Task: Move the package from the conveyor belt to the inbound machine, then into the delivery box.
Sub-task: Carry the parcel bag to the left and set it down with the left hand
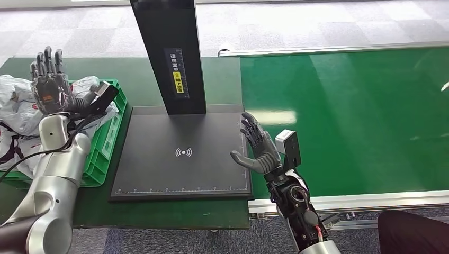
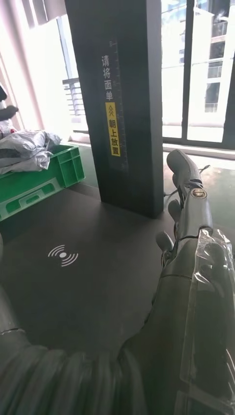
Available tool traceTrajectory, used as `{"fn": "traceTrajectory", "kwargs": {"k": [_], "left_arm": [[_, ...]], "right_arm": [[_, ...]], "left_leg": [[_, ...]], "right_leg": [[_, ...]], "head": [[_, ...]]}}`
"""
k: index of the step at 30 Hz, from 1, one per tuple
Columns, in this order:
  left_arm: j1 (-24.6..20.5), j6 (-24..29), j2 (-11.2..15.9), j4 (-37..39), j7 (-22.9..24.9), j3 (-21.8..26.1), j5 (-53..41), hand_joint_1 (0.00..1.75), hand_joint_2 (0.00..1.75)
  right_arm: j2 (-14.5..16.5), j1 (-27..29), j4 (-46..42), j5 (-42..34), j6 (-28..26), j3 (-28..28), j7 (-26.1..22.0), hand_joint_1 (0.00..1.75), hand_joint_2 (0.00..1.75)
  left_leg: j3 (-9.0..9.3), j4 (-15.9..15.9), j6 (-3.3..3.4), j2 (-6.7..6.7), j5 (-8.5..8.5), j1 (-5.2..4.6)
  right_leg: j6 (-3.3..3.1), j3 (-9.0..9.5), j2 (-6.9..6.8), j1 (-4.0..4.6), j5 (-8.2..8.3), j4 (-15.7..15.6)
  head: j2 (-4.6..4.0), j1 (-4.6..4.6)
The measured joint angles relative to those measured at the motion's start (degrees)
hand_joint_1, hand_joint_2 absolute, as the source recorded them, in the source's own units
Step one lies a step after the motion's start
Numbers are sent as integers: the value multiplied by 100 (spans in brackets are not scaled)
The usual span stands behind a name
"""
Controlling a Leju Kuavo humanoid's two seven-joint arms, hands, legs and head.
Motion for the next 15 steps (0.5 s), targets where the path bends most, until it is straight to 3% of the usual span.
{"fn": "traceTrajectory", "kwargs": {"k": [15], "left_arm": [[196,-2,-149,-711,-42,32,-29,0,0]], "right_arm": [[-1,3,0,-2,-5,-3,-10,0,175]], "left_leg": [[0,0,0,3,0,1]], "right_leg": [[-2,-3,5,2,2,1]], "head": [[-2,-1]]}}
